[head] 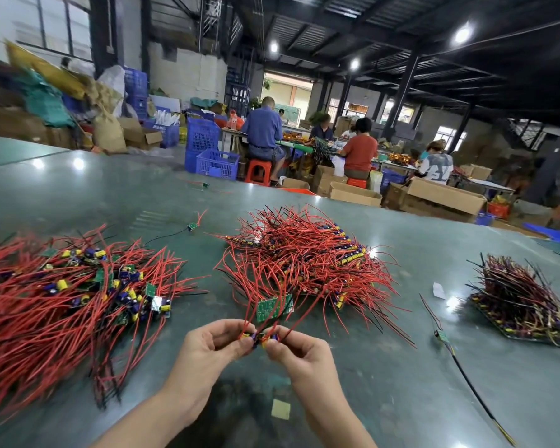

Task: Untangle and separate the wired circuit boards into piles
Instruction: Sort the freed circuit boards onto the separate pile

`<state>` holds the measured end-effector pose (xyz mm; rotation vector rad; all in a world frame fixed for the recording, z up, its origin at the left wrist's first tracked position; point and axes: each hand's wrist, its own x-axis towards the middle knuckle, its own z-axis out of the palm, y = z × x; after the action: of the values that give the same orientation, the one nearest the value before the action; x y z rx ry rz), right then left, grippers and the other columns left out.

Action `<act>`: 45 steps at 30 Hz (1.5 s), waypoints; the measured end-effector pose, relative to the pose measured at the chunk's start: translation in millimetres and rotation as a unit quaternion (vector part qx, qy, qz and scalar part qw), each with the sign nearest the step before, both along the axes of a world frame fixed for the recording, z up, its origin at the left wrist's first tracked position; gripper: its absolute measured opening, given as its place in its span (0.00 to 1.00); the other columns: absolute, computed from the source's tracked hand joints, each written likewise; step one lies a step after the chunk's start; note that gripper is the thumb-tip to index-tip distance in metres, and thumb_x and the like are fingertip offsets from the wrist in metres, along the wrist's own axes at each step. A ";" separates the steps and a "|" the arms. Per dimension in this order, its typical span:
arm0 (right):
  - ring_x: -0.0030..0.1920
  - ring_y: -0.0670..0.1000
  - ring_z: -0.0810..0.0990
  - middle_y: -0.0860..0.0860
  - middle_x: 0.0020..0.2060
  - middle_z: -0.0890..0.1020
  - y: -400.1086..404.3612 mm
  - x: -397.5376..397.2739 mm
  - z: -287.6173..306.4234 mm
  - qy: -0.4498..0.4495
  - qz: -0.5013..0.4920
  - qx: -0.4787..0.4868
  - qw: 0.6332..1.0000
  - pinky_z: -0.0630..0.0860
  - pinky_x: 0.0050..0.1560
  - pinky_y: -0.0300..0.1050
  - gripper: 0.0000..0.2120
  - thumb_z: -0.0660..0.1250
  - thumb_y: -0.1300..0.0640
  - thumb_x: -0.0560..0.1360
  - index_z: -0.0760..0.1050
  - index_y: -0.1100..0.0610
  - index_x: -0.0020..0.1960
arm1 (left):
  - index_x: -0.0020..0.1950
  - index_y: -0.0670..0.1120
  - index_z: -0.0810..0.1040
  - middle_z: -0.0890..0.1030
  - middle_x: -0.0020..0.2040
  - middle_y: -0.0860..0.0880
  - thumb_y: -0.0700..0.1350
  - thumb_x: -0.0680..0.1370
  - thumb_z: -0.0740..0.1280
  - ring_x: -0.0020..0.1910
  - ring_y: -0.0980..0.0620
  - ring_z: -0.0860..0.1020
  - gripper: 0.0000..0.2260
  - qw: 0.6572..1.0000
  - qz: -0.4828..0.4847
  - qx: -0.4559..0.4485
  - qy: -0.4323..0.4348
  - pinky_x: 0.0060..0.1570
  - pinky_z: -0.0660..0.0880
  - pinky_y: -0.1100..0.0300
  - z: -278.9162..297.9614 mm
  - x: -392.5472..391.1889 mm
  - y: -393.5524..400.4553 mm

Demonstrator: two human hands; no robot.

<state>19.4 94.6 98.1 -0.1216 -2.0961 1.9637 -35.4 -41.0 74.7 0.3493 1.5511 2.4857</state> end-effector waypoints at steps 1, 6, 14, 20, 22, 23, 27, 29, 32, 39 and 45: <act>0.34 0.43 0.74 0.49 0.33 0.80 0.4 0.9 1.2 -0.002 0.008 -0.004 1.000 0.73 0.42 0.33 0.08 0.66 0.70 0.74 0.82 0.60 0.43 | 0.38 0.40 0.84 0.84 0.39 0.41 0.36 0.61 0.71 0.38 0.52 0.82 0.07 1.000 -0.007 0.017 -0.016 0.42 0.81 0.62 0.6 -0.6 -0.4; 0.32 0.41 0.75 0.46 0.31 0.81 -1.8 1.1 4.1 -0.001 -0.009 -0.017 1.000 0.74 0.40 0.32 0.12 0.67 0.70 0.72 0.82 0.54 0.40 | 0.41 0.40 0.82 0.84 0.39 0.42 0.36 0.59 0.73 0.38 0.52 0.82 0.11 0.998 -0.003 0.045 -0.048 0.41 0.81 0.63 2.2 -5.3 -2.2; 0.34 0.41 0.78 0.48 0.33 0.84 -2.5 0.2 3.9 0.055 -0.104 -0.042 0.992 0.75 0.39 0.33 0.10 0.69 0.69 0.71 0.82 0.54 0.42 | 0.60 0.48 0.76 0.78 0.58 0.53 0.30 0.70 0.70 0.60 0.55 0.74 0.22 0.930 0.129 -0.313 0.140 0.64 0.66 0.63 -4.3 -2.1 -3.6; 0.39 0.42 0.82 0.47 0.38 0.86 -7.3 0.6 2.8 0.072 -0.060 0.006 0.996 0.76 0.44 0.33 0.12 0.68 0.69 0.72 0.82 0.52 0.44 | 0.48 0.44 0.81 0.84 0.45 0.49 0.29 0.75 0.62 0.45 0.56 0.82 0.12 0.970 0.138 -0.167 0.114 0.47 0.76 0.70 11.1 8.4 -1.1; 0.43 0.45 0.83 0.46 0.41 0.86 -7.1 0.0 0.7 0.082 -0.065 0.053 0.993 0.77 0.47 0.38 0.13 0.69 0.68 0.72 0.82 0.49 0.44 | 0.44 0.41 0.81 0.84 0.41 0.45 0.34 0.78 0.60 0.40 0.53 0.82 0.10 0.996 0.055 -0.067 -0.010 0.40 0.78 0.65 14.5 7.8 4.0; 0.43 0.46 0.83 0.46 0.41 0.86 -6.4 -0.2 -0.3 0.090 -0.074 0.087 0.989 0.77 0.48 0.39 0.14 0.69 0.67 0.72 0.81 0.47 0.44 | 0.43 0.40 0.81 0.84 0.42 0.43 0.35 0.79 0.60 0.41 0.52 0.81 0.11 0.998 0.027 -0.046 -0.040 0.40 0.78 0.63 14.0 7.6 5.2; 0.45 0.44 0.83 0.43 0.44 0.85 -5.3 1.4 -1.7 0.154 -0.130 0.125 0.971 0.76 0.48 0.35 0.15 0.69 0.66 0.73 0.81 0.45 0.47 | 0.45 0.42 0.83 0.85 0.48 0.46 0.31 0.77 0.59 0.49 0.55 0.81 0.14 1.000 0.003 0.006 -0.019 0.51 0.78 0.65 16.5 10.6 3.3; 0.46 0.44 0.83 0.44 0.45 0.85 -4.0 1.4 0.0 0.185 -0.190 0.060 0.962 0.76 0.47 0.33 0.13 0.68 0.66 0.73 0.81 0.49 0.49 | 0.50 0.42 0.82 0.83 0.54 0.51 0.26 0.74 0.57 0.55 0.60 0.79 0.18 1.000 -0.004 0.003 0.010 0.57 0.74 0.66 18.1 10.9 3.2; 0.43 0.41 0.82 0.46 0.44 0.85 2.6 0.4 5.4 0.191 -0.229 -0.065 0.952 0.78 0.44 0.36 0.13 0.64 0.68 0.75 0.80 0.51 0.50 | 0.51 0.42 0.81 0.77 0.59 0.53 0.23 0.72 0.60 0.56 0.62 0.77 0.19 0.968 0.127 -0.184 0.116 0.57 0.73 0.68 13.7 5.0 0.1; 0.41 0.42 0.80 0.50 0.43 0.84 1.5 -1.3 5.6 0.148 -0.190 -0.068 0.968 0.77 0.44 0.38 0.11 0.65 0.68 0.74 0.82 0.55 0.44 | 0.47 0.43 0.74 0.78 0.45 0.44 0.25 0.73 0.58 0.45 0.44 0.79 0.14 0.979 0.088 -0.183 -0.033 0.43 0.77 0.57 10.3 -2.5 -3.7; 0.46 0.46 0.80 0.47 0.41 0.83 0.2 -1.5 -1.2 0.189 -0.171 0.129 0.958 0.76 0.51 0.48 0.08 0.71 0.67 0.71 0.83 0.55 0.41 | 0.40 0.40 0.78 0.78 0.39 0.41 0.34 0.74 0.60 0.37 0.50 0.78 0.08 0.996 -0.031 -0.044 -0.066 0.36 0.77 0.59 14.5 4.1 -2.3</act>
<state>17.9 94.9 97.0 -0.0483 -1.9045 1.3763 -31.2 -43.3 89.2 0.2113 1.5662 2.3341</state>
